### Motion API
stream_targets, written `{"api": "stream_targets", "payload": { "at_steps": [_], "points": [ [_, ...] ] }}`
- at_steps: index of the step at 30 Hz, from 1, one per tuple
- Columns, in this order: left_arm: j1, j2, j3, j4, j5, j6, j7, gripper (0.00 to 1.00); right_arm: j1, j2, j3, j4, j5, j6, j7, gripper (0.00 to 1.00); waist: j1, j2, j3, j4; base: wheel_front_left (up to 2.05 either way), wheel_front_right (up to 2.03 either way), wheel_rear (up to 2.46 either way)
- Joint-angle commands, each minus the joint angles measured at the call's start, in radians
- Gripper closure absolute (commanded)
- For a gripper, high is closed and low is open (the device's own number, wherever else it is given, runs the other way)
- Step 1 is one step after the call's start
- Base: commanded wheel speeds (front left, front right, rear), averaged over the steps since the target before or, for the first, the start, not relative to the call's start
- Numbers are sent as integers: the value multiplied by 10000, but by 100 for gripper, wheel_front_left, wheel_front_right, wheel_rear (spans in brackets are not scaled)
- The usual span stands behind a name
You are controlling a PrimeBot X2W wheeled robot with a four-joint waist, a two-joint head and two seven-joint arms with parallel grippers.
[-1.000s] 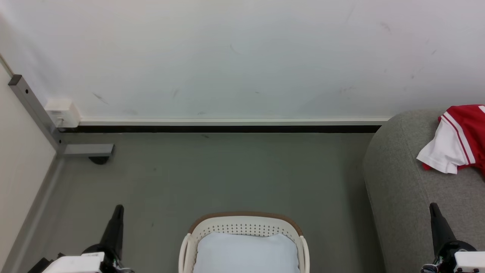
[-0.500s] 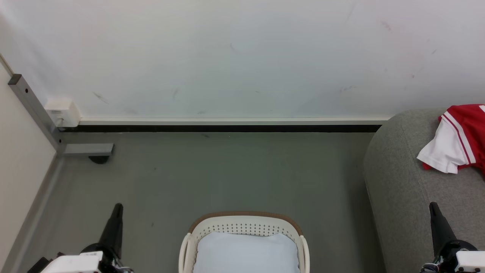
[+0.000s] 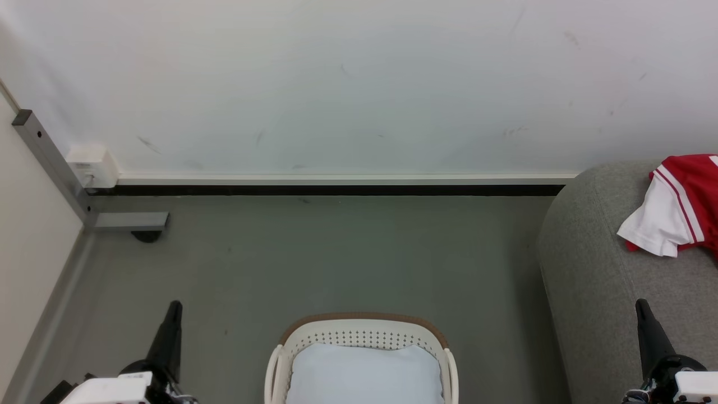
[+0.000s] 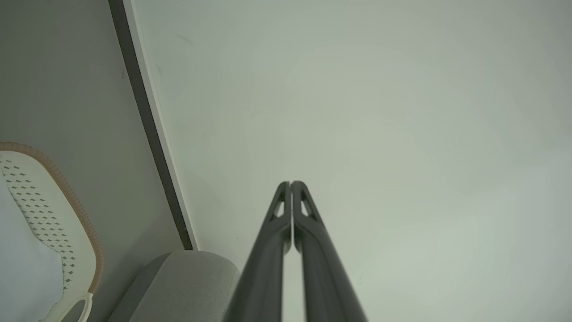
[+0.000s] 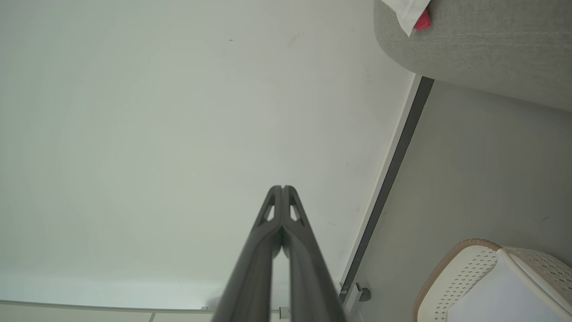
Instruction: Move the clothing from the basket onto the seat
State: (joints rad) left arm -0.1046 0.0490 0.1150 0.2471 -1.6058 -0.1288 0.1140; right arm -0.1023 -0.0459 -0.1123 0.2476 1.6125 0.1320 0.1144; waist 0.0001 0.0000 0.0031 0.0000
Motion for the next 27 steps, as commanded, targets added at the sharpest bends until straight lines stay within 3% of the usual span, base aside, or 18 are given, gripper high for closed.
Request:
{"api": "stream_targets", "payload": {
  "at_steps": [1, 27],
  "points": [
    [-93, 21, 20, -36, -128, -50, 40, 100, -138, -80, -39, -55, 8, -24, 33, 100, -1, 0, 0, 0, 0, 0, 0],
    [-92, 21, 18, -36, -129, -51, 38, 100, -137, -81, -39, -55, 9, -24, 32, 100, -1, 0, 0, 0, 0, 0, 0]
  ]
}}
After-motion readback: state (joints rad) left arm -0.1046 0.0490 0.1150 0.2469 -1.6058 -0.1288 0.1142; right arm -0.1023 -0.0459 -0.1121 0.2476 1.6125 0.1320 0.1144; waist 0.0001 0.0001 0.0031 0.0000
